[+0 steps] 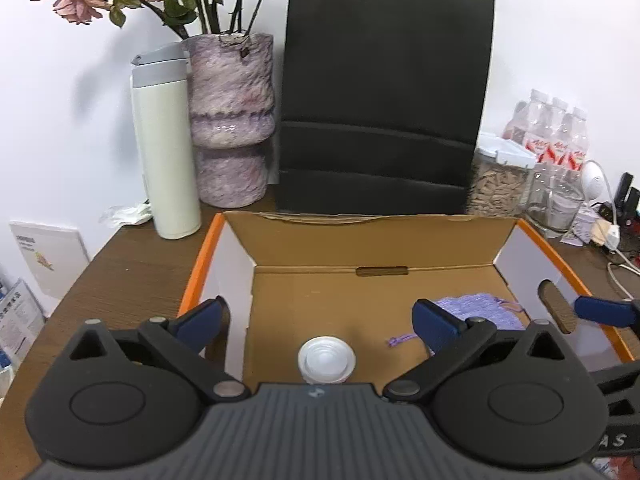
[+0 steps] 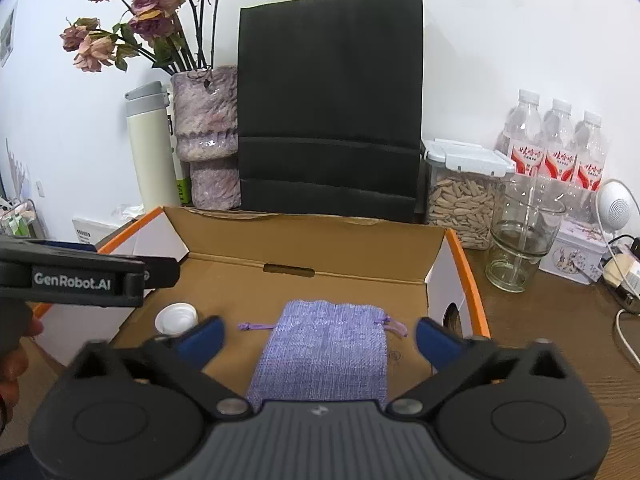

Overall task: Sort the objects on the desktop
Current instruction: 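Lower bag and cap into the cardboard box and open both tools, then withdraw both tools from the box toward the table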

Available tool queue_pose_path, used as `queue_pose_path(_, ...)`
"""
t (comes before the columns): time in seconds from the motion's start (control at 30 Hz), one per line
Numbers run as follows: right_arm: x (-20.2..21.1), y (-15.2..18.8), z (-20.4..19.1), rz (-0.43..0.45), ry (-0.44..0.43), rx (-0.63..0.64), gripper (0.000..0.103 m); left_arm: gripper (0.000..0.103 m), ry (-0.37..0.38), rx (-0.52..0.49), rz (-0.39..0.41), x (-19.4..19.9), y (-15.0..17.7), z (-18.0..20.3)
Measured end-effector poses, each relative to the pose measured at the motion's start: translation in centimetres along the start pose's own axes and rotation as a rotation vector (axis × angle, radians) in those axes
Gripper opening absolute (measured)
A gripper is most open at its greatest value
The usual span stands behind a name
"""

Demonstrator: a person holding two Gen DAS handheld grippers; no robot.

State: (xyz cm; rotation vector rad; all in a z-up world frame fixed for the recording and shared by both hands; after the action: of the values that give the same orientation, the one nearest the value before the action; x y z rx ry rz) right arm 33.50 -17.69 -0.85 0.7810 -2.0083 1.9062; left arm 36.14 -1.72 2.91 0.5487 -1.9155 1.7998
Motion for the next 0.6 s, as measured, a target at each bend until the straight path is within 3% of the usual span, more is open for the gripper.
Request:
queue_pose_path(0.33,1.1,-0.5,-0.1,0.020,0.012,0.002,0.103,0.103,-0.007,0.001,0.014,0.7,-0.1,0.1)
queue_pose_path(0.6,4.0,-1.2,-0.2,0.083,0.005,-0.012,0.103,0.103,0.005,0.003,0.113,4.3,-0.9,-0.1)
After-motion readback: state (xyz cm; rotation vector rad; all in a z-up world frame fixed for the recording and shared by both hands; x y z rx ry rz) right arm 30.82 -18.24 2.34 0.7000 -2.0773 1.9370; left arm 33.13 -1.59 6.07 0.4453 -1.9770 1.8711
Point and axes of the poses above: each gripper's, at about its wrist camera, not at the fingertips, and x roughly against the way its jaws point, z to its right, y to its underside, the point moved 1 cm from there along -x, roughly the way its jaws point, and after that the axes turned 5 degrees about -x, right-handed, at the moved point
